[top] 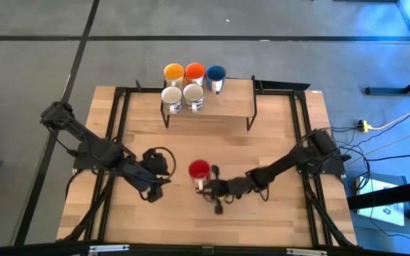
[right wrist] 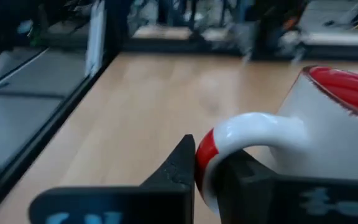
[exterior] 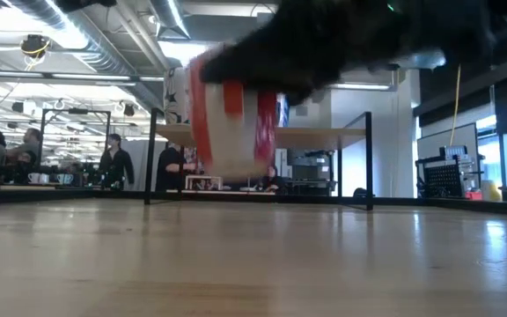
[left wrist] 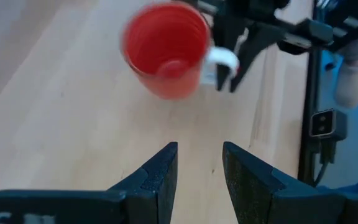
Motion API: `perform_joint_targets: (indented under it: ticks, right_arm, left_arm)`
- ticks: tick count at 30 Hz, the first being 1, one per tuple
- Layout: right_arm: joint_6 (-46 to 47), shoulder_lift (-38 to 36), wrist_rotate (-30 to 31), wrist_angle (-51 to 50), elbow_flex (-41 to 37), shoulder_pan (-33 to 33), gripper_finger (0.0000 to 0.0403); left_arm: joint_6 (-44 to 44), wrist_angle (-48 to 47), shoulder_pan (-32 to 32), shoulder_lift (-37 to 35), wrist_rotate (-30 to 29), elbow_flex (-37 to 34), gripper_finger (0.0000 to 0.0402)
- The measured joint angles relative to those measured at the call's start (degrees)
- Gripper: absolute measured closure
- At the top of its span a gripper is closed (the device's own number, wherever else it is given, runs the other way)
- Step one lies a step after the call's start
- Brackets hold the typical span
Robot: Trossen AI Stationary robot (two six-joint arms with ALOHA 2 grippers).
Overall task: Place coffee mugs
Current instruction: Put the red mug on the shelf
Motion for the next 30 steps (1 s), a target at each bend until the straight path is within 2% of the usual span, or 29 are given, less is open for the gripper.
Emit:
perform_joint_targets:
  ticks: [4,8,12,17,19,23,30]
  right_arm:
    - [-1.2,-6.8,-0.9,-4.8,0.1,-2.6,0.0386]
    - [-1.3,-13.7,-2.2,-8.9,0.1,-5.7,0.0386]
    - [-1.8,-19.8,-6.1,-13.2,0.1,-9.6,0.0386]
    - [-1.7,-27.4,-7.0,-19.1,0.1,-14.4,0.0386]
    - [-1.7,-29.9,-9.1,-22.3,0.1,-16.5,0.0386]
    - [-1.7,-34.0,-12.8,-26.9,0.1,-21.2,0.0386]
    - [-5.0,-35.3,-22.4,-29.4,0.1,-30.1,0.0386]
  left_arm:
    - [2.5,-0.7,0.0,-5.1,-3.0,0.0,0.028]
    - [8.8,-1.0,0.1,-9.9,-5.6,0.0,0.028]
    - [14.7,-1.4,1.2,-14.5,-5.6,0.0,0.028]
    - [21.3,-1.8,2.1,-19.6,-5.4,0.0,0.028]
    - [22.9,-2.2,2.4,-21.1,-5.4,0.0,0.028]
    - [24.5,-3.1,3.2,-23.5,-5.5,0.0,0.028]
    - [25.8,-3.5,4.8,-25.2,-6.8,0.0,0.028]
